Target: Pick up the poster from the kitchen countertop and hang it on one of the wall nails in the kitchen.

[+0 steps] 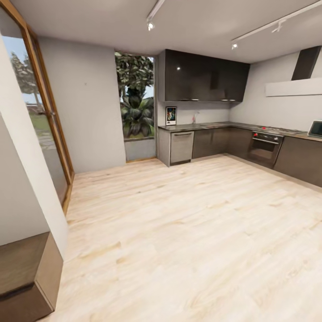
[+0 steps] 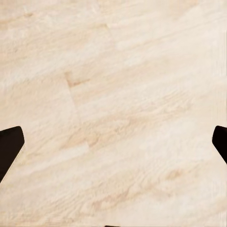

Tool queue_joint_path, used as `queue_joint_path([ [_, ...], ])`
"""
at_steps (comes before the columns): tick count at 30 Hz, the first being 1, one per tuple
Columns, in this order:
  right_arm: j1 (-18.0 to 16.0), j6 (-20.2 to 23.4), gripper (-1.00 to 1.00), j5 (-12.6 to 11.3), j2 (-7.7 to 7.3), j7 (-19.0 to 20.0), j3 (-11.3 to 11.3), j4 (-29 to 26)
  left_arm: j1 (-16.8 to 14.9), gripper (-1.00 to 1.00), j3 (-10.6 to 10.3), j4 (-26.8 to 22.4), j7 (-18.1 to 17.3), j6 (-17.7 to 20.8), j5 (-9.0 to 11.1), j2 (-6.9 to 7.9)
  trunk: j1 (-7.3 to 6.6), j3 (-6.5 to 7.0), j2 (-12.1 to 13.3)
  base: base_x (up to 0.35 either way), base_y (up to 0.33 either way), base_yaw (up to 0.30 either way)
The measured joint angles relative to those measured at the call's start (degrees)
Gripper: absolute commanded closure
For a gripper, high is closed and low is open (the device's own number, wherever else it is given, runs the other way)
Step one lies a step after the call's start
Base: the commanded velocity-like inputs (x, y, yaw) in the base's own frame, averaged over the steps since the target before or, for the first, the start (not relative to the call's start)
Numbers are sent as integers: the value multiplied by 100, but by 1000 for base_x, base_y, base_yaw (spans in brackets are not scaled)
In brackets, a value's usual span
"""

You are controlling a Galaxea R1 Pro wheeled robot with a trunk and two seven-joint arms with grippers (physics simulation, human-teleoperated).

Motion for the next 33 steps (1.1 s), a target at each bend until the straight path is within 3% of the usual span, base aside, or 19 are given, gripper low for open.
queue_joint_path([
  [33,0,3,-100,-5,0,-1,0,0,0,-100,0,0,0,0,0,-2,0,0,0,342,91,0],
])
